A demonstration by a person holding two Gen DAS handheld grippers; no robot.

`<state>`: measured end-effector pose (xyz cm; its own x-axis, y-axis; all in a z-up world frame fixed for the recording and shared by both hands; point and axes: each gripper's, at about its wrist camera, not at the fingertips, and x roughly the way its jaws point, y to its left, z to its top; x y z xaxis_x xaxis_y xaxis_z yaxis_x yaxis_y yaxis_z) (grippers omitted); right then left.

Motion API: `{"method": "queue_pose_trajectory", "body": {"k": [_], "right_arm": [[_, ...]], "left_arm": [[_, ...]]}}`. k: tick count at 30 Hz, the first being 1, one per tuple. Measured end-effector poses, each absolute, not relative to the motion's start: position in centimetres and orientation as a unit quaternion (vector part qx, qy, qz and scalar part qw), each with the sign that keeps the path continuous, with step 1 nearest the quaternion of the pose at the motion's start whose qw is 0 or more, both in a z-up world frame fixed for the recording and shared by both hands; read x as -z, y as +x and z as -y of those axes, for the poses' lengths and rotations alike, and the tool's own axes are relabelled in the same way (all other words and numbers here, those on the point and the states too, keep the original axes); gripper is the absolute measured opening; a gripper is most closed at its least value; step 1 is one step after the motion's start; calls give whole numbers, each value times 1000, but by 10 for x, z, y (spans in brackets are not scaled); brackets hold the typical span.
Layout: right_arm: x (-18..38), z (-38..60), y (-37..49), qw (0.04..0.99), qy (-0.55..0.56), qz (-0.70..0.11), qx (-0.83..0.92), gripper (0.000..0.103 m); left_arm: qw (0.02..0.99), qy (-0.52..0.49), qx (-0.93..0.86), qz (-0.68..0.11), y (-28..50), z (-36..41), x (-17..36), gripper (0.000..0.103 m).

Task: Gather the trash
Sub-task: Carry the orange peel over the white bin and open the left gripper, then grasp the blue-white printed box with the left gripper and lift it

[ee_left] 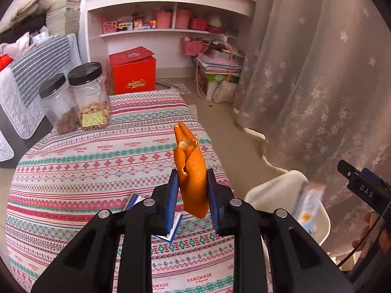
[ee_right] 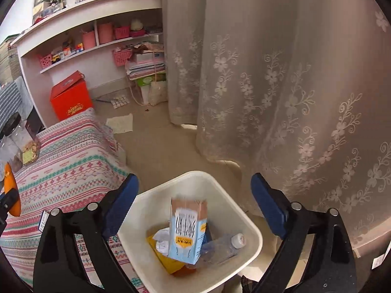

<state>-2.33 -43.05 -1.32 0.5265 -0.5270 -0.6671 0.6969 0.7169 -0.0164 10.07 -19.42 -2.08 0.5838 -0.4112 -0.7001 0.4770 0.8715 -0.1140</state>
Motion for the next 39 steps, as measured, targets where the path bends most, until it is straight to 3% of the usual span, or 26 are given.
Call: {"method": "queue_pose_trajectory", "body": {"k": [9, 20, 22, 26, 28, 39], "right_arm": [[-1, 465, -59, 858, 174, -302, 378, 95], [-8, 498, -86, 850, 205, -287, 391, 96], [-5, 502, -86, 848, 212, -293, 387, 96], [-4, 497, -79, 853, 208, -302, 371, 96], [-2, 492, -73, 857, 203, -311, 357, 96], [5, 469, -46, 869, 178, -351, 302, 96]], "left_arm": [[853, 82, 314, -409, 77, 262, 41, 24], [812, 61, 348, -465, 75, 330, 52, 28], [803, 44, 342, -486, 76, 336, 58, 49], [819, 24, 277, -501, 77, 327, 70, 67], [828, -2, 222, -516, 85, 311, 80, 82], [826, -116, -71, -547, 146, 192, 135, 86]]}}
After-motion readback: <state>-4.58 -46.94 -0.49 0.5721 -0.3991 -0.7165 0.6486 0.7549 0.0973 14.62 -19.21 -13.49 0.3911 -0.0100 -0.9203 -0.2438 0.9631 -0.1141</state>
